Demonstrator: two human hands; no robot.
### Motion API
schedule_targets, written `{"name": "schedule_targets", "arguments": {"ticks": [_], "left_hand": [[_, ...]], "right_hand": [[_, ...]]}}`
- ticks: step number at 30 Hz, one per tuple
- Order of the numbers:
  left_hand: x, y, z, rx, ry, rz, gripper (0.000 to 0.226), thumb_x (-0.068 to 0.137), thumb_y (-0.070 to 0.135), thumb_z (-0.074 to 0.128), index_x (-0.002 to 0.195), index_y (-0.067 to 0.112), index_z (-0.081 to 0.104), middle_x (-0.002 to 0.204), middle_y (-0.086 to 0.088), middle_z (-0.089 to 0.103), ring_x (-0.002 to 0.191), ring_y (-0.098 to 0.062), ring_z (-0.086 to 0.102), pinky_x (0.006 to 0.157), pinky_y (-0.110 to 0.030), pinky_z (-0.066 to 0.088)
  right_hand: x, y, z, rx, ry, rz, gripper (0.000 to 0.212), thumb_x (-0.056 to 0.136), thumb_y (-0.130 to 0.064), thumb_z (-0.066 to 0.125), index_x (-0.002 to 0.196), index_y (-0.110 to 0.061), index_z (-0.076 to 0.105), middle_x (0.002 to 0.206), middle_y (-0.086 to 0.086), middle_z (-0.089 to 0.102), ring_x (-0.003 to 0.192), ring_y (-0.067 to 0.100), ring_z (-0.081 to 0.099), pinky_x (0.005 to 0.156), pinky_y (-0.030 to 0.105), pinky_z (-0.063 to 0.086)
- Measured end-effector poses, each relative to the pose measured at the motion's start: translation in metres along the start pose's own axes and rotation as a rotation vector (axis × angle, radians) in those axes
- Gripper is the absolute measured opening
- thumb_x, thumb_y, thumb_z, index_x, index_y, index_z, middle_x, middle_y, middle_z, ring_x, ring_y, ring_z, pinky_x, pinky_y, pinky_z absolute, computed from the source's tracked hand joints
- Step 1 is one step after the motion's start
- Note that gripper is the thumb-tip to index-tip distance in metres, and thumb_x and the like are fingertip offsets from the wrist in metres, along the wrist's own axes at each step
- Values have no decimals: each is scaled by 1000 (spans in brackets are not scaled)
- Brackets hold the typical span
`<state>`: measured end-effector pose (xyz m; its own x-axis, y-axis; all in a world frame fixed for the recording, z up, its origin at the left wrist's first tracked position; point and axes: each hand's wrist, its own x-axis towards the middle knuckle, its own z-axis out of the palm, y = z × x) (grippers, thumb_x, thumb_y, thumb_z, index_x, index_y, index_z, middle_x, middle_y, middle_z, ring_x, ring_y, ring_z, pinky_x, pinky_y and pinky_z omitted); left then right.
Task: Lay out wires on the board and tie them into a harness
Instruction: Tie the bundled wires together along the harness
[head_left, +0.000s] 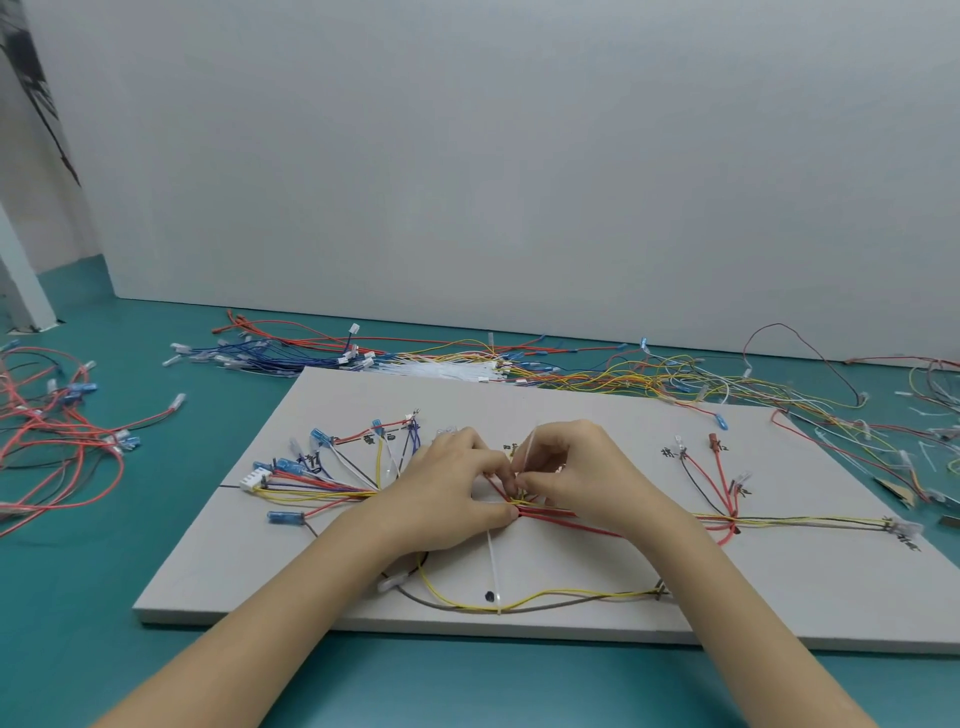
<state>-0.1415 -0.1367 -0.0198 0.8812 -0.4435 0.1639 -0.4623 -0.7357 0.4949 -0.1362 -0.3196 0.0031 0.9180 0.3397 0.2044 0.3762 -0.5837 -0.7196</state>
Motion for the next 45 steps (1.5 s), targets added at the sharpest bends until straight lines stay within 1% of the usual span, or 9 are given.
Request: {"name": "schedule_targets", "arguments": {"ticks": [3,9,13,22,26,33,39,43,45], "left_hand": [[-2,0,1,5,41,29,16,81,50,66,94,41,65,103,14,38,104,-10,35,92,-31,34],[-9,5,-1,154,104,97,20,86,50,62,99,36,69,114,10,30,105,-12,30,93,-37,41],[-10,6,0,72,65,54,17,88,44,64,102,35,68,116,10,28,109,-12,29,97,-37,39],[-8,1,-4,-75,-17,-8,18,87,30,67,105,37,68,115,10,31,120,-14,30,106,-38,31],[-5,0,-4,-49,7,6,18,88,31,67,103,38,69,112,12,33,114,-11,30,103,-36,32],[-4,-3,-7,-10,62,42,14,82,42,72,96,38,73,100,19,48,103,-7,35,97,-32,36],[-5,-2,-12,-5,83,65,10,79,39,76,87,34,76,91,12,64,97,-9,49,89,-38,43],[-5,-2,-13,0,83,76,8,80,38,75,86,33,76,89,12,65,96,-9,49,90,-39,43],[-6,-2,-12,27,71,89,8,82,39,72,87,33,73,91,13,64,98,-9,48,91,-39,41]], "right_hand": [[-4,3,2,123,57,48,21,75,12,69,82,-8,68,69,7,69,60,11,65,62,21,52],[-4,-2,2,107,73,13,17,76,12,69,79,-5,70,67,-5,69,58,8,64,59,24,55],[-4,-7,-1,36,55,-65,18,73,14,70,76,-5,71,74,10,71,65,19,66,65,33,58],[-5,0,5,86,132,32,26,72,10,72,71,-15,67,61,-3,69,56,10,67,54,18,50],[-7,2,9,106,178,22,30,71,11,71,69,-19,67,63,-6,69,59,12,68,57,24,54],[-8,2,8,121,75,35,22,73,9,72,74,-13,69,67,5,71,63,14,69,63,21,53],[-5,-1,-3,246,-60,99,4,84,1,70,80,1,70,76,9,72,66,15,67,61,23,51],[-4,-3,-1,219,-75,158,25,98,-16,55,82,-3,70,71,6,70,63,10,65,57,19,49],[-4,-2,5,188,-19,164,29,98,-17,54,76,-7,71,69,4,68,63,10,63,61,25,51]]}}
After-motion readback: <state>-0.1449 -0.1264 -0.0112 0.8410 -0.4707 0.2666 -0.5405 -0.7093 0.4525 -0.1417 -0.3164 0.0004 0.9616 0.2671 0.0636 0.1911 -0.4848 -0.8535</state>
